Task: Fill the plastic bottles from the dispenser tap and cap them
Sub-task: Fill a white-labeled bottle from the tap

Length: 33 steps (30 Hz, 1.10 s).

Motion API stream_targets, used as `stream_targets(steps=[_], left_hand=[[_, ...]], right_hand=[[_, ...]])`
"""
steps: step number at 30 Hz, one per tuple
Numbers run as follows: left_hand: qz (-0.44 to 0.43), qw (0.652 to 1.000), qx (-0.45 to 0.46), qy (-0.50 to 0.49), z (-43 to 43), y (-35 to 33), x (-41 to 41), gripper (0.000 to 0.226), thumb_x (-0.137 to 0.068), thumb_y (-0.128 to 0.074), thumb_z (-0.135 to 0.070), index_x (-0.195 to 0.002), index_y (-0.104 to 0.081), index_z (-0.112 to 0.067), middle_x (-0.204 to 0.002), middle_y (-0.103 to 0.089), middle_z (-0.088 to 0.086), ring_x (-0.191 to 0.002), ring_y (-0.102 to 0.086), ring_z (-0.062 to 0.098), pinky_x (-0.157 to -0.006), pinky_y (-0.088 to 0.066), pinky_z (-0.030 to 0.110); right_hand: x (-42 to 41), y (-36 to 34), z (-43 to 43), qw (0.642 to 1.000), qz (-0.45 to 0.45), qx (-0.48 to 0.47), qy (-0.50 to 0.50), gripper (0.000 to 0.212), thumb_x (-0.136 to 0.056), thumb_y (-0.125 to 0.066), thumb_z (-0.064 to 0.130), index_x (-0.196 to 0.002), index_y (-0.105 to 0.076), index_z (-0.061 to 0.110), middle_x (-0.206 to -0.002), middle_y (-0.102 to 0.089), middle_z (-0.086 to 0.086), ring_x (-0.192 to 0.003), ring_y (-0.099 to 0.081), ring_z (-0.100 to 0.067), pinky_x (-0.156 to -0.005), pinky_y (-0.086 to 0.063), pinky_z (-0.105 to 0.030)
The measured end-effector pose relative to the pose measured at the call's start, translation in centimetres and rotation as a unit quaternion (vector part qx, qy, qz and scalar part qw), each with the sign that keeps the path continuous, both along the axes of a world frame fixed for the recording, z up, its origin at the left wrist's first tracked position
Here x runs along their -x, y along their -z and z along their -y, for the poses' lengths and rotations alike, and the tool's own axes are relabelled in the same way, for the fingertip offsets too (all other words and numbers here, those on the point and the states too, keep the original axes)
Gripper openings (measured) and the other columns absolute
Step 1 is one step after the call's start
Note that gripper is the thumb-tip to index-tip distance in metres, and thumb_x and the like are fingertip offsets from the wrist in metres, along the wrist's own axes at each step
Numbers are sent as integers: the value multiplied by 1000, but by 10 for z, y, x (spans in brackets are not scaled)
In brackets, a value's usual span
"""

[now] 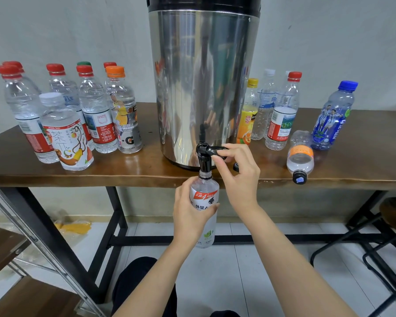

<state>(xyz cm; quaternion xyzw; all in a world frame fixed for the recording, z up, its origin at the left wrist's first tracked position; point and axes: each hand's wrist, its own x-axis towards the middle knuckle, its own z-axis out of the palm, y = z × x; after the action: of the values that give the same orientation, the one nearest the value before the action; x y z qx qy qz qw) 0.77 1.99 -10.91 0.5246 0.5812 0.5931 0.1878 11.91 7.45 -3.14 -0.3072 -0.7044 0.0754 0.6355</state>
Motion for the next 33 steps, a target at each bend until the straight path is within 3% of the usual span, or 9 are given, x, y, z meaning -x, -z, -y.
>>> stream_targets(steps=[10,23,33], left_hand=[[1,1000,1,-1,1,-1,0,76,-67,-91,-19,-127,-47,-35,-124,-52,-8,-113,-52,-1,-87,-50,17],[1,1000,6,1,2,-1,0,78,-67,-91,-20,-125,-43,-41,-125,-51,-12,-114,-50,-5,-87,-48,14],[1,1000,3,2,3,-3,0,77,-67,-91,-20,-126,-46,-38,-125,-52,-10,-113,-52,0,-85,-48,13]], right_hand=[[0,0,1,1000,-6,4,2,16,-89,-68,23,-93,-70,7,-107,-59,6,-81,-54,6,-77,-41,-8],[1,0,2,1000,-16,11,-12,19,-90,-67,26,-94,-70,7,-107,-60,5,-82,-57,2,-76,-48,-16],[1,-1,4,1000,-16,14,-6,17,-89,-68,24,-93,-70,7,-107,-60,4,-78,-56,4,-76,-44,-11]])
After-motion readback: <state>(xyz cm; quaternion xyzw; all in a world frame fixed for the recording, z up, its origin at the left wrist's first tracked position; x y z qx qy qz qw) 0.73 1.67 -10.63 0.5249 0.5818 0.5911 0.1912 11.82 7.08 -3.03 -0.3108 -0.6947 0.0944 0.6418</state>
